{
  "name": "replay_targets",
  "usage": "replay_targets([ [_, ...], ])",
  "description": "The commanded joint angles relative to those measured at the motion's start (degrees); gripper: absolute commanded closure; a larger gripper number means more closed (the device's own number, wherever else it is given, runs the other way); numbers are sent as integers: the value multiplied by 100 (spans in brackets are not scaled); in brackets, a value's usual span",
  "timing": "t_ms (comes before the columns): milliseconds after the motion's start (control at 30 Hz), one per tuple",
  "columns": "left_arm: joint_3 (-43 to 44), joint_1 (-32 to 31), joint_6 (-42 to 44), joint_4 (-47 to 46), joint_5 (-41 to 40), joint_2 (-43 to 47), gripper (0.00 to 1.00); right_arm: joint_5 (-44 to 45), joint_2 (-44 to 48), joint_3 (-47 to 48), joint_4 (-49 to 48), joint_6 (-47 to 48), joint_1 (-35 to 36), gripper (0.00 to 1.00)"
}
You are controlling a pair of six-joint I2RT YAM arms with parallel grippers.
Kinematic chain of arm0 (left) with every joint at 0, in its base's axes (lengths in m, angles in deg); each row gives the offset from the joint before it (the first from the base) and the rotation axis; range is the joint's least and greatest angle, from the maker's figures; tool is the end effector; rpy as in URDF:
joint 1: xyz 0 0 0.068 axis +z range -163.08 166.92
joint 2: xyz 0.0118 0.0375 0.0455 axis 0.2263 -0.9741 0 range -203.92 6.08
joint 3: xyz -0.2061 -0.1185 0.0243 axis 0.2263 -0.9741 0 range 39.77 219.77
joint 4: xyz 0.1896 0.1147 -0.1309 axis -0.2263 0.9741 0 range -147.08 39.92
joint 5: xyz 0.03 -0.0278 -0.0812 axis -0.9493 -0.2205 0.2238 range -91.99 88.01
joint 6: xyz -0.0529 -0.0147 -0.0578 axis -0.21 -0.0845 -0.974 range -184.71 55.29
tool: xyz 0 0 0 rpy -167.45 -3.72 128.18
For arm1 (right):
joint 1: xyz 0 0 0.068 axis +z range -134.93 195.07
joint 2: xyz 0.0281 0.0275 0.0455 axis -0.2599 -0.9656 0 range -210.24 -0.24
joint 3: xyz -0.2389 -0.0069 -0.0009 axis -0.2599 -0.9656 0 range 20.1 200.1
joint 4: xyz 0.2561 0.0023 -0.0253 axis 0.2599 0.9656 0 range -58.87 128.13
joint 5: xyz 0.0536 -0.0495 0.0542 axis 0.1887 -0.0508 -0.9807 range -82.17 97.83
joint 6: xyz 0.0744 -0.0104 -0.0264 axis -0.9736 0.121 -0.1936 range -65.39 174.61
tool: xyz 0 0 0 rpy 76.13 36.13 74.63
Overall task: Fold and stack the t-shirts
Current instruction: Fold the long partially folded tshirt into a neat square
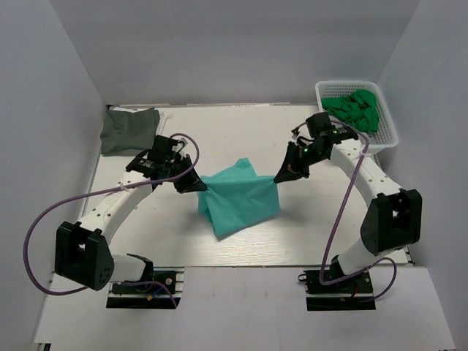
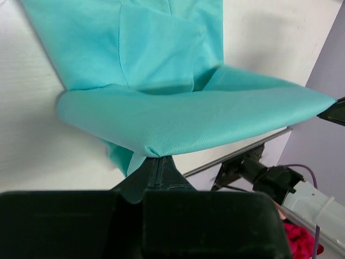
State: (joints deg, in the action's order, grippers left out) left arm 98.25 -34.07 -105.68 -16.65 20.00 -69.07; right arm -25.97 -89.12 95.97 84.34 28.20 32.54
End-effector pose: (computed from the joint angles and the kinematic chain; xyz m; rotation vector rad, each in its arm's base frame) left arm 0.2559 -0.1256 0.2075 -0.3173 2.6995 -0.8644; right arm 0.2904 0.1314 0.2268 0.0397 2.8116 1.0115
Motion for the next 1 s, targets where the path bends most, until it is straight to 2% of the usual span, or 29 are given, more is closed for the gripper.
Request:
replay_targets([
  [0,59,174,37,-446,-65,-60,100,-144,-313,392,-231,75,-78,100],
  [133,6,236,89,-1323,313,-508,100,-381,-779,665,-389,189,-69,100],
  [367,138,569,37,-2081,823,-948,100,-513,-1544,1368,-1093,216,-7,100],
  [600,-512,1070,-438,-3327,1078,-1176,100,-803,-2386,1992,-1647,119,19,100],
  [733,-321,1378,-693,-4156,1482,-2000,100,-865,-3036,2440,-2200,101,116,100],
  [833,-92,1501,-825,-4332,1483,-2389,100,-742,-3635,3116,-2552,242,212,100],
  [867,-91,1589,-921,-4393,1404,-2494,100,-681,-4176,3709,-2657,268,230,100],
  [900,-4,1650,-982,-4394,1343,-2678,100,-715,-4355,3898,-2797,277,239,100],
  [933,58,1712,-983,-4272,1342,-2680,100,-681,-4522,4117,-2799,181,248,95],
  [967,58,1782,-983,-4201,1255,-2749,96,-706,-5072,4694,-2685,207,265,66],
])
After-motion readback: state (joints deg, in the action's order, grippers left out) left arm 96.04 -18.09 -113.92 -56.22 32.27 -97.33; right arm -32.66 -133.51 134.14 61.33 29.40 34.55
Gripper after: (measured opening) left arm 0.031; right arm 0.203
